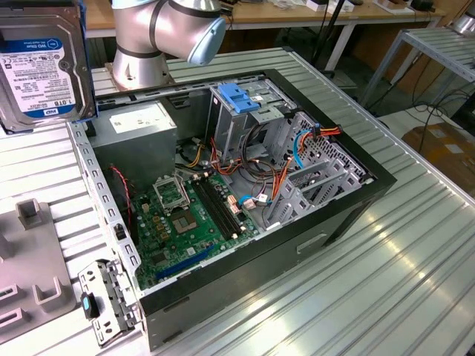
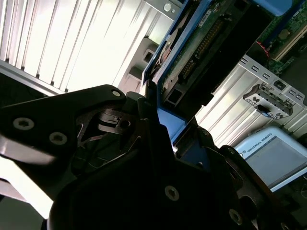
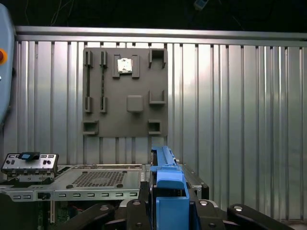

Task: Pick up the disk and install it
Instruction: 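Pick up the disk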

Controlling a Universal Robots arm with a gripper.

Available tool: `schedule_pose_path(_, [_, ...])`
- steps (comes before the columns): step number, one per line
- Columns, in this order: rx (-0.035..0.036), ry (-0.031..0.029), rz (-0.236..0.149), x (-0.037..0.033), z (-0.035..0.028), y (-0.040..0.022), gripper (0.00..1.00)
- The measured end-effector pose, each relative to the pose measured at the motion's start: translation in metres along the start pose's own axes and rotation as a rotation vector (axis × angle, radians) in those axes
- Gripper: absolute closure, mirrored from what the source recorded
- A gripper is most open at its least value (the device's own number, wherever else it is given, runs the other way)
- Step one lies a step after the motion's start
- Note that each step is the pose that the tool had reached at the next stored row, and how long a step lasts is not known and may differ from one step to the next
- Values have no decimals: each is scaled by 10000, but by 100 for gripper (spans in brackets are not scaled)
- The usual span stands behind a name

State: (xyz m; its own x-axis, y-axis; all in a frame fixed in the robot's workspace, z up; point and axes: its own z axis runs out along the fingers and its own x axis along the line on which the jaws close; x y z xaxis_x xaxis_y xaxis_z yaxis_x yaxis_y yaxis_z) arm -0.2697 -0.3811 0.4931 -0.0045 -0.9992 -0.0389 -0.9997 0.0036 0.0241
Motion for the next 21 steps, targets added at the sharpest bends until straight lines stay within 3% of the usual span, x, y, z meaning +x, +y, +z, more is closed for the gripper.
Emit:
schedule_pose_path(10, [0,9,1,-1,0,-162,63])
schedule_pose_path(17, [1,8,-1,9,0,-165,63])
schedule_pose_path(21, [0,9,3,78,-3,-165,63])
